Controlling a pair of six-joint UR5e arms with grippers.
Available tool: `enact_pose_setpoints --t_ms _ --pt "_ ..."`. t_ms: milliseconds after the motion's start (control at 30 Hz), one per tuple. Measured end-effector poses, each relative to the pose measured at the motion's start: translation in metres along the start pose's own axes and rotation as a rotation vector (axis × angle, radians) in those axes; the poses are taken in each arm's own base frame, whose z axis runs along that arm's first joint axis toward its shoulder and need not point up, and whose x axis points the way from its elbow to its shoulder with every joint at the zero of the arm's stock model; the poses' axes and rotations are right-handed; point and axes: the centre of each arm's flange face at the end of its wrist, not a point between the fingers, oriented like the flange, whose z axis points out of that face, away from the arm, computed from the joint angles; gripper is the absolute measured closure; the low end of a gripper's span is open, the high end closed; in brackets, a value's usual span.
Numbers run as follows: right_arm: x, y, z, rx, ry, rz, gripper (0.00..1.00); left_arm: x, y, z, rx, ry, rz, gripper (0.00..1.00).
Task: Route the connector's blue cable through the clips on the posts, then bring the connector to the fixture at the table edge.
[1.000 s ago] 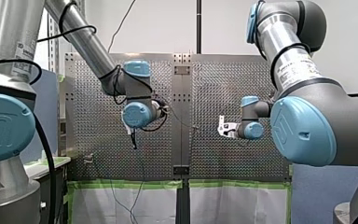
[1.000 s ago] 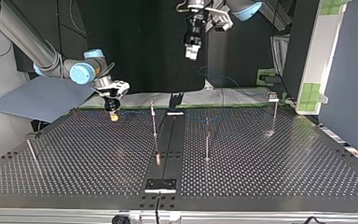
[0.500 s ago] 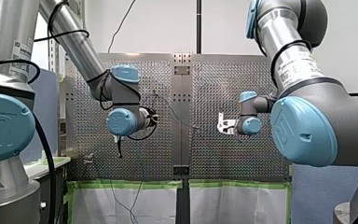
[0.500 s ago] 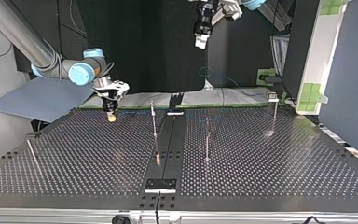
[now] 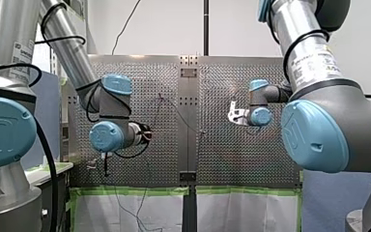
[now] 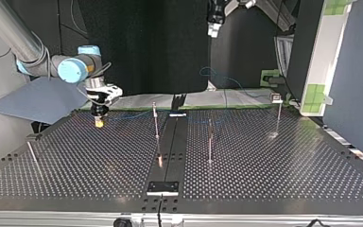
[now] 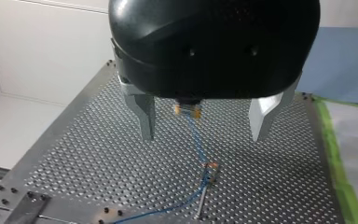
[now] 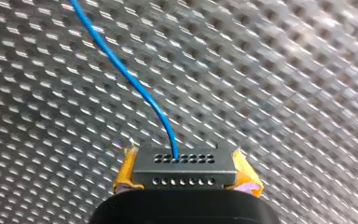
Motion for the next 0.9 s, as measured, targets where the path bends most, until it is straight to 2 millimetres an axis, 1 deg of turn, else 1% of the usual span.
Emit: enact_pose_setpoints --t_ms 133,333,467,633,900 --pt "0.028 0.001 -0.001 -0.029 0.024 0.034 1.00 0.002 0.001 -0.004 0.019 0.010 0.000 0.00" --pt "0.056 -0.002 -0.007 -0.039 0.037 0.030 1.00 0.002 -0.002 -0.004 0.051 0.014 -0.011 0.00" --pt "0.070 -0.007 -0.013 -0.039 0.037 0.012 1.00 0.000 -0.004 -0.004 0.070 0.014 -0.025 0.00" --pt "0.089 -0.014 -0.025 -0.040 0.031 -0.010 1.00 -0.002 -0.006 -0.004 0.081 0.009 -0.035 0.00" --pt "0.112 -0.011 -0.041 -0.062 0.080 -0.010 1.00 -0.005 -0.007 -0.004 0.085 -0.004 -0.048 0.00"
